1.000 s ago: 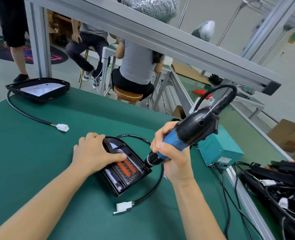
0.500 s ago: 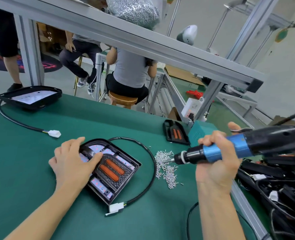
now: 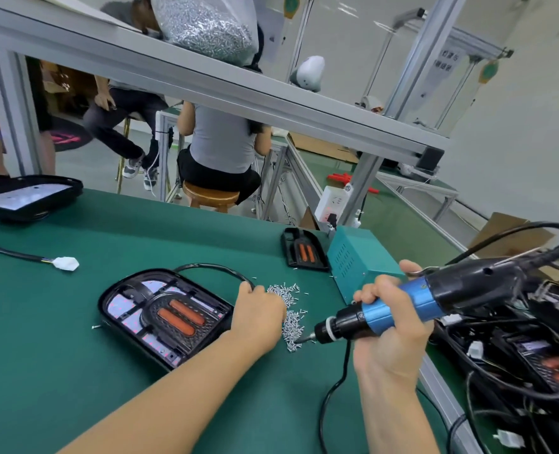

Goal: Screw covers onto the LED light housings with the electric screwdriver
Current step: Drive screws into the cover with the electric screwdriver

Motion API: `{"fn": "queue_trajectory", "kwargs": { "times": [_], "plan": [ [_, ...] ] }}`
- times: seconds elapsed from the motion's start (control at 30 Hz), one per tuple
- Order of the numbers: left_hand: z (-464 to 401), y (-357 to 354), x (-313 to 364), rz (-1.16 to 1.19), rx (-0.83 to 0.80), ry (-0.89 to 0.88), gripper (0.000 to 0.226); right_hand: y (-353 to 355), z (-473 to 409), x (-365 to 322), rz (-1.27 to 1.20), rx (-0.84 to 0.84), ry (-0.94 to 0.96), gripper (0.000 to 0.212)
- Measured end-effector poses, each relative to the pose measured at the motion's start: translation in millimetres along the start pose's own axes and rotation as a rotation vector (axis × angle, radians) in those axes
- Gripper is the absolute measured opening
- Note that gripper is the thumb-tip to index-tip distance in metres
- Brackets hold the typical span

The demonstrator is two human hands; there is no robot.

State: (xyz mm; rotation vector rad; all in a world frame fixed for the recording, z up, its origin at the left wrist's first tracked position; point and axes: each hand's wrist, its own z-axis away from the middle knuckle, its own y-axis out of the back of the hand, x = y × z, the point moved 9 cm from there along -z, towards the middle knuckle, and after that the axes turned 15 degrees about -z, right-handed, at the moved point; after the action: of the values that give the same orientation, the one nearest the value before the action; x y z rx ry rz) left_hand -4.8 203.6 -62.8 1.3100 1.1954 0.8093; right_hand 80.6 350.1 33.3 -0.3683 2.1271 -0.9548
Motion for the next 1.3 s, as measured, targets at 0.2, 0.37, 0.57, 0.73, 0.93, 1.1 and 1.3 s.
{"fn": "queue_trajectory", "kwargs": {
  "times": [0.2,0.37,0.57,0.73,0.93,1.1,1.3],
  "plan": [
    [-2.7,-8.2,2.9,0.001,-0.047,0.064,0.023,1.2,0.1,0.8,0.006,-0.003,-0.012,0.033],
    [-3.1,-9.6,8.8,-0.037,-0.025,0.046,0.027,2.1,1.1,2.5,0.016,0.008,-0.018,0.034],
    [5.2,6.2,2.0,0.258,0.101,0.079,0.023,1.3,-0.8,4.4,-0.007,0.026,-0.026,0.034],
    [20.3,26.5,-41.8,0.949,0.151,0.174,0.017,-7.1,-3.4,5.7,-0.109,0.06,-0.059,0.033],
    [52.2,28.9,-79.3,1.326,0.062,0.115,0.023,-38.1,-4.8,14.9,-0.294,0.071,-0.105,0.032],
    [75.5,33.1,-105.9,1.427,0.066,0.182,0.013,-72.0,4.0,33.8,-0.352,0.001,-0.171,0.031],
    [94.1,22.3,-130.9,1.55,0.069,0.263,0.017,-93.2,18.1,54.5,-0.373,-0.026,-0.23,0.028]
  ]
}}
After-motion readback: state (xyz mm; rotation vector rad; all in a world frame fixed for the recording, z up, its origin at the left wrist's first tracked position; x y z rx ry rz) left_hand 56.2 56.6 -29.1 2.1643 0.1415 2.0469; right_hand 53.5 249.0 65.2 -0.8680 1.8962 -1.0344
